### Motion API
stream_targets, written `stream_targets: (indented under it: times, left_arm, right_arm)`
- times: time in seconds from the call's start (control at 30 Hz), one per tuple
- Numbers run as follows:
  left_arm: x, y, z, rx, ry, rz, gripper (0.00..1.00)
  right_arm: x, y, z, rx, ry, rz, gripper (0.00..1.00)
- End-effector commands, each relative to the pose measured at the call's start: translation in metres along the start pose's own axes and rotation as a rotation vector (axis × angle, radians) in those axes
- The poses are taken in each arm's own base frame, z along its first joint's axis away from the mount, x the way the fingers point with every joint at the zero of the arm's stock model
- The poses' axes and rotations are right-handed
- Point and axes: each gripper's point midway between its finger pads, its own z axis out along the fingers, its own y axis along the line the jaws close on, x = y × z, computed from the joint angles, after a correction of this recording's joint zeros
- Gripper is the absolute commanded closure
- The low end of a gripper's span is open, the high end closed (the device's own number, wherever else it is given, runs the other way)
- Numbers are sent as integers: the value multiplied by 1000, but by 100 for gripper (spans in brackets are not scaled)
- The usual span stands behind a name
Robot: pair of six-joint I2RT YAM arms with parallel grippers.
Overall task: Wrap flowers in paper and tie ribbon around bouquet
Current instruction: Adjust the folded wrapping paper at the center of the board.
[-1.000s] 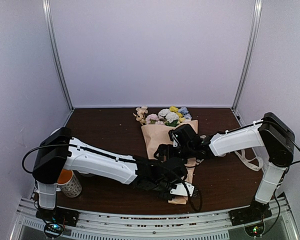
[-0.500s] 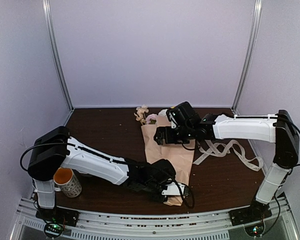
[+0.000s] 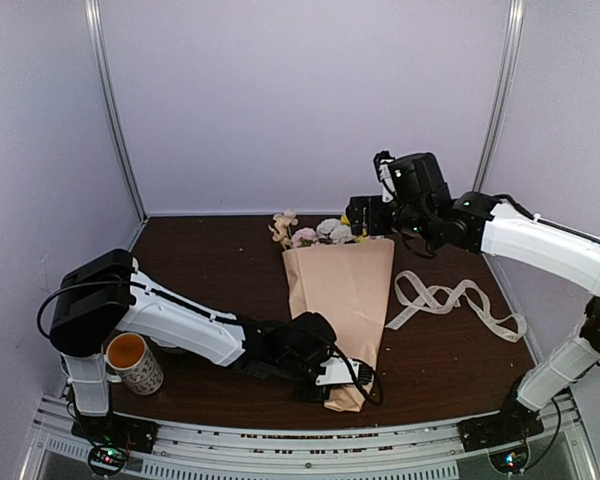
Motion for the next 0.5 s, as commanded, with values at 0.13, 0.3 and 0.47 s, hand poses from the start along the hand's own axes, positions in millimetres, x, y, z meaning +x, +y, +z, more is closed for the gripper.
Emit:
stream_targets:
  times: [0.13,0.3,0.47]
  left_arm:
    - [7,-14,-6,95,-53,-80,100]
    - [5,-14,-7,112,-78,-88,100]
    - [3,-15,-8,128,-91,-91,100]
  right_arm:
    - [39,22,-7,-287,77,31,11]
    - [126,48,-3,-438,240,144,21]
    - [186,53,5,-474,353,217,32]
